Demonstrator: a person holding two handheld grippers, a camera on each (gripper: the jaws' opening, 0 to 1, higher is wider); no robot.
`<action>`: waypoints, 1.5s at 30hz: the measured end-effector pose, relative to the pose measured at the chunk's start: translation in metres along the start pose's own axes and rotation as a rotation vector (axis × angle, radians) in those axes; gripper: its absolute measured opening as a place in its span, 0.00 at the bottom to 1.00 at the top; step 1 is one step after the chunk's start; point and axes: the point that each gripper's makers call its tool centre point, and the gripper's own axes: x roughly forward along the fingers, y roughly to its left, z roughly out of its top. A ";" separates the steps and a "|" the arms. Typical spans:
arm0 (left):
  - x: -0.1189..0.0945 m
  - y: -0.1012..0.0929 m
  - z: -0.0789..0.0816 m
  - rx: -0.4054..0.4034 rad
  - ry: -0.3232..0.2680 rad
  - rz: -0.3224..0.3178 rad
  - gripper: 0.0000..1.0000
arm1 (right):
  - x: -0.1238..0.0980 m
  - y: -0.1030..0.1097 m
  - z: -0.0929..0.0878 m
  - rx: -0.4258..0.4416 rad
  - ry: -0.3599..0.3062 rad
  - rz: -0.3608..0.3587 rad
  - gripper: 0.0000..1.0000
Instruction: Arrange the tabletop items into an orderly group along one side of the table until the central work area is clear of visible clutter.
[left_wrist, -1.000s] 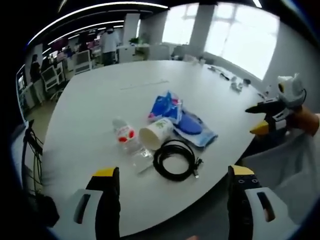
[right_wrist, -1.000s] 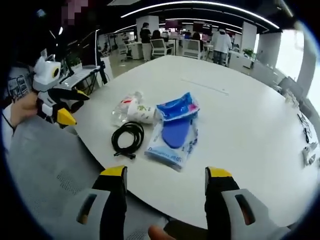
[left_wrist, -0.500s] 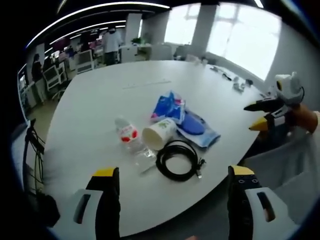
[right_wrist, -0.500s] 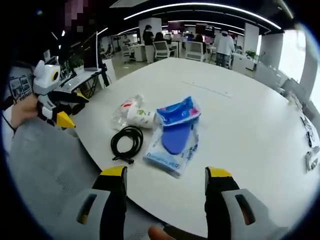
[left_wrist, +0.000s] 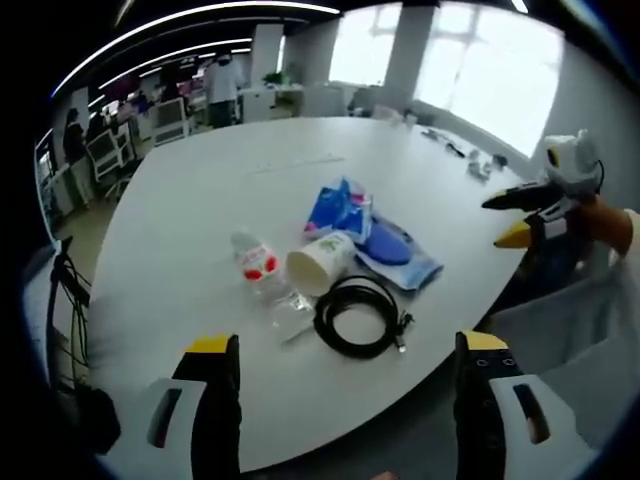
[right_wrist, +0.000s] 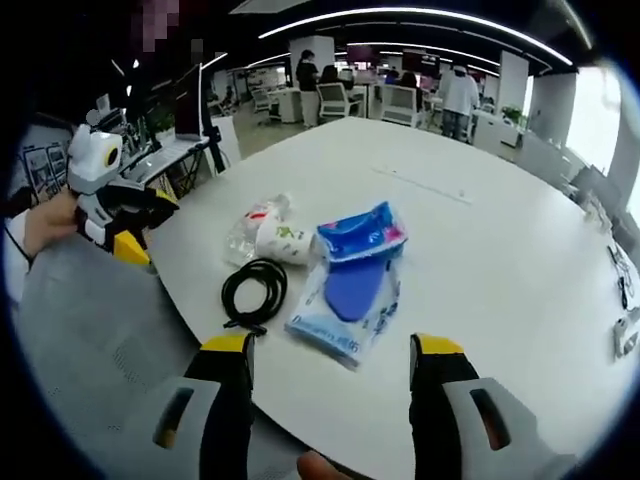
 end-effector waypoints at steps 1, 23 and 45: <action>0.000 0.000 0.000 0.000 0.002 0.000 0.85 | 0.001 0.000 0.000 0.000 0.000 0.003 0.60; -0.001 -0.001 -0.003 0.000 0.016 -0.001 0.84 | 0.028 0.016 0.023 -0.047 -0.003 0.098 0.59; -0.003 -0.001 -0.007 0.015 0.027 0.002 0.84 | 0.044 0.027 0.038 -0.111 0.012 0.150 0.59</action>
